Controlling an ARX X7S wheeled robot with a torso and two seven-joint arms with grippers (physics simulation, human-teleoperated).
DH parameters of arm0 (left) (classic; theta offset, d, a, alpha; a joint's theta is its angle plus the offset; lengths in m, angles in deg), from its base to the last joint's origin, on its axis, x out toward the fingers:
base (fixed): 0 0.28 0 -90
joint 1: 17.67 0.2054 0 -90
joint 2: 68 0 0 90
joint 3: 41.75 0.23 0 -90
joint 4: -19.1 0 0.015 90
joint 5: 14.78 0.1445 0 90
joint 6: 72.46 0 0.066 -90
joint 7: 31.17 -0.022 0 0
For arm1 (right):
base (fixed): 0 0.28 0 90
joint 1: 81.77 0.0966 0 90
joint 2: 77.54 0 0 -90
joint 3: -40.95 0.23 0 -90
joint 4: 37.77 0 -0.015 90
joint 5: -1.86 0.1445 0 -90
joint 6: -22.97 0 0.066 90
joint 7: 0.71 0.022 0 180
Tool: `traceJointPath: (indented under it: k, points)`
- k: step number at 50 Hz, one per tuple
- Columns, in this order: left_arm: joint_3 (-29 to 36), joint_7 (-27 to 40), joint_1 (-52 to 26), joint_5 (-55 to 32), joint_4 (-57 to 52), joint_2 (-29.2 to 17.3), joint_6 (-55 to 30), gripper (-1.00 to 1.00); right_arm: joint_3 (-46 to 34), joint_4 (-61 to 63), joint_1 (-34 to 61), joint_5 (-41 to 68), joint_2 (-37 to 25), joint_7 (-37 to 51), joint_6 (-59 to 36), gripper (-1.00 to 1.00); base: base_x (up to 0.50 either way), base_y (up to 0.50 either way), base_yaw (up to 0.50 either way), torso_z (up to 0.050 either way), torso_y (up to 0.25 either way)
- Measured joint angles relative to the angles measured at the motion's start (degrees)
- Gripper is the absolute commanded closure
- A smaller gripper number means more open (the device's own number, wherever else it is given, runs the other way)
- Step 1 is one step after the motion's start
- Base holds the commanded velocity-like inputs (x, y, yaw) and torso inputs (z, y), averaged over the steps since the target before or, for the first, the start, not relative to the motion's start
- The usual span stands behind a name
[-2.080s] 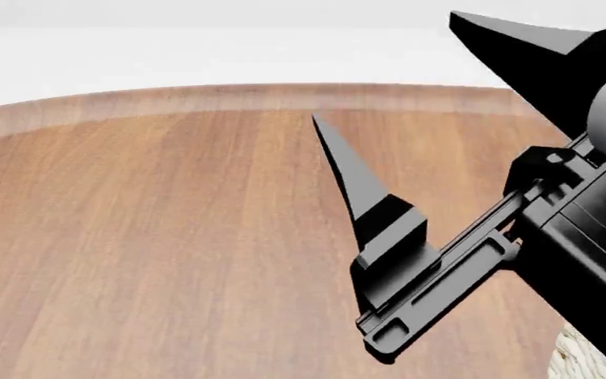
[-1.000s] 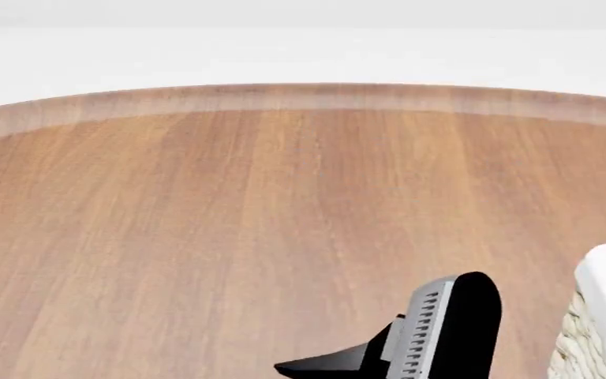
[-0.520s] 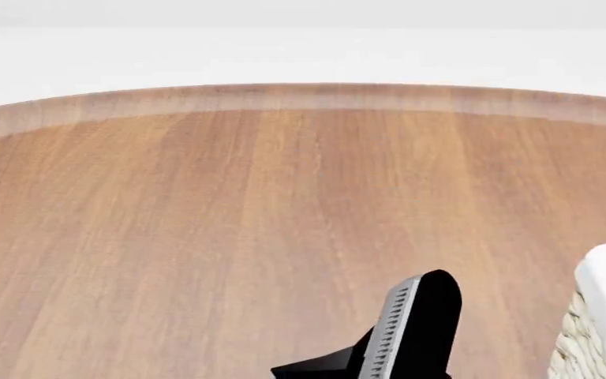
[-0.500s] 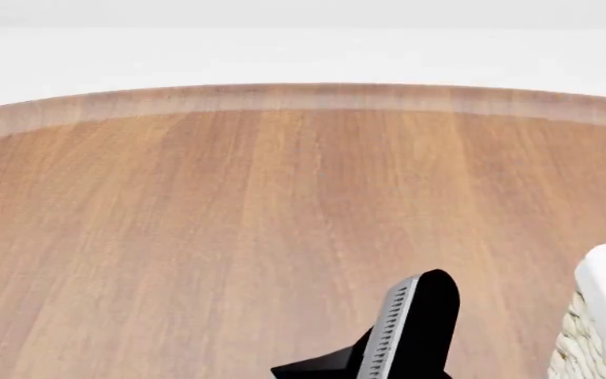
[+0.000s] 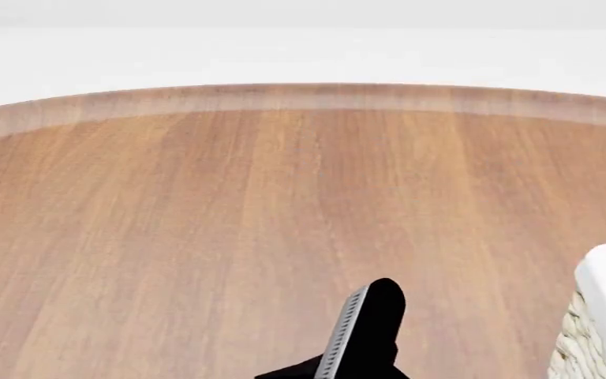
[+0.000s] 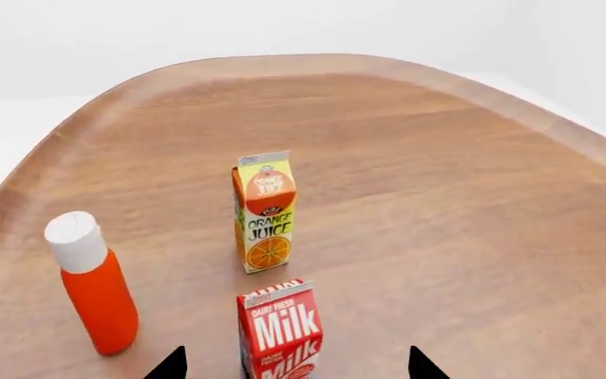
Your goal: Pick the milk and place it in the basket.
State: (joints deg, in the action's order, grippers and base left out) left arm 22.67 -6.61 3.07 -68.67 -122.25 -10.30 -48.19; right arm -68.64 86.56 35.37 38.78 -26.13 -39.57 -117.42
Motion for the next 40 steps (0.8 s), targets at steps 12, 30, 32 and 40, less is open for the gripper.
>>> traceJointPath:
  k: [12,30,32,40]
  points:
    - [-0.07,0.19,0.61,-0.23,0.05,-0.24,0.58,-1.0,-3.59,-4.68,1.5,-3.59,2.94,0.1,2.28,-1.0,0.0,0.0,0.0,0.0,0.0]
    - [-0.18,0.47,1.67,-0.45,0.09,-0.6,1.45,-1.0,-10.29,-8.29,1.49,-8.35,5.69,-0.63,5.63,-1.0,0.0,0.0,0.0,0.0,0.0]
    - [-0.17,0.51,1.74,-0.48,0.1,-0.64,1.54,-1.0,-10.88,-8.6,1.41,-8.73,5.93,-0.68,5.94,-1.0,0.0,0.0,0.0,0.0,0.0]
    - [-0.09,0.68,1.98,-0.59,0.16,-0.81,1.86,-1.0,-12.8,-10.48,1.25,-10.09,6.92,-0.96,7.3,-1.0,0.0,0.0,0.0,0.0,0.0]
